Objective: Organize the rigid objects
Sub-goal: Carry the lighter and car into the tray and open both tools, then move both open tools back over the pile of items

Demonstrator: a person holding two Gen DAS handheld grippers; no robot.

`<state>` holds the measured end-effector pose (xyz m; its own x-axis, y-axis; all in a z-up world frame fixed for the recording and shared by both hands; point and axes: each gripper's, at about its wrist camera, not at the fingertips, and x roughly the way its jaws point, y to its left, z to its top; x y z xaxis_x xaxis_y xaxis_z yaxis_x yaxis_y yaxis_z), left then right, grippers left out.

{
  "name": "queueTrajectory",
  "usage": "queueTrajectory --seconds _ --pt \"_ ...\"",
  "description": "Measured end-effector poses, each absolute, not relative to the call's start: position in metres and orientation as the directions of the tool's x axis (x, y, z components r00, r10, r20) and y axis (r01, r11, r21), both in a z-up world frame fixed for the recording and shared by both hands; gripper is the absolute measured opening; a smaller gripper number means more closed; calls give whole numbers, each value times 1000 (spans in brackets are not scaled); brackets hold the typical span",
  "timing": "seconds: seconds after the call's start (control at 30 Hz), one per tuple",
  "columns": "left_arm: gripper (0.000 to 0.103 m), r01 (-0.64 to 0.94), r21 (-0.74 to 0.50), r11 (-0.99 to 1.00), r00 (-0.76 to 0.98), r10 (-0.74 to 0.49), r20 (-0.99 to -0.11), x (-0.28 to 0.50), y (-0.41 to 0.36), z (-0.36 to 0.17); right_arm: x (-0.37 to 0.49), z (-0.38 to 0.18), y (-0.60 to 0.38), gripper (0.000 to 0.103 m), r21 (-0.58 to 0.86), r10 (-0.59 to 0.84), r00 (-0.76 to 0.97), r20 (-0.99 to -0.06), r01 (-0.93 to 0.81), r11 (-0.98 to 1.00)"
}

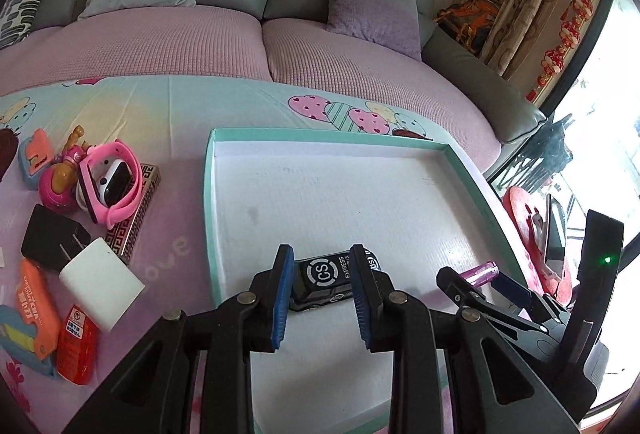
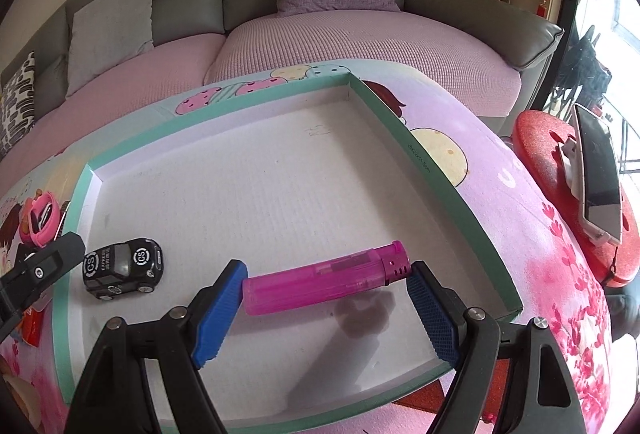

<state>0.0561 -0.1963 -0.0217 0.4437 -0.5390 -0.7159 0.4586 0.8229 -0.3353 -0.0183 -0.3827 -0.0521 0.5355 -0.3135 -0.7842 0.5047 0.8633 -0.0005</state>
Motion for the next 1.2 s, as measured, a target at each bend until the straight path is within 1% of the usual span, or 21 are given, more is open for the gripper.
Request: queueTrajectory --seconds 0.07,0.1,0.13,0.17,0.27,0.33,0.37,0.5,0.53,0.63,0.9,1.1,1.2 --pt "32 458 -332 824 445 -536 -717 56 -194 -20 -17 -52 -383 87 0 -316 535 -784 508 861" --pt "38 458 -330 825 448 -535 -716 56 -193 -19 -18 -51 -383 89 0 -318 538 -781 509 861" --pt "43 457 -328 827 453 -534 -714 56 -191 -17 -18 -50 -383 94 -1 -321 540 -778 509 861" --pt "45 455 -326 828 459 -532 -712 56 -190 -15 -18 -49 -383 99 -2 -323 543 -775 509 861" --pt "53 445 -319 837 479 -523 -705 57 -184 -10 -20 -45 -382 100 1 -331 556 -763 513 859" --pt "65 432 -311 847 499 -511 -700 57 -178 -6 -20 -44 -382 101 8 -331 565 -756 514 858" --pt "66 424 -307 852 512 -505 -695 58 -174 -4 -20 -43 -381 103 13 -328 569 -754 513 858" --pt "88 369 -290 883 568 -461 -682 62 -158 1 -19 -42 -378 103 15 -326 579 -747 506 862" --pt "91 350 -288 891 578 -448 -683 64 -154 1 -19 -42 -376 103 15 -326 581 -746 504 864" --pt "96 295 -280 913 595 -405 -694 70 -139 0 -17 -42 -373 103 17 -322 587 -742 496 868" --pt "96 125 -234 964 667 -256 -699 80 -83 4 -11 -36 -356 103 5 -320 603 -731 474 880" --pt "97 -79 -171 982 717 -63 -694 77 -13 17 -2 -17 -317 103 -10 -298 667 -683 399 917" --pt "97 -176 -147 973 712 23 -701 73 18 20 3 -10 -290 103 0 -245 706 -665 329 944"
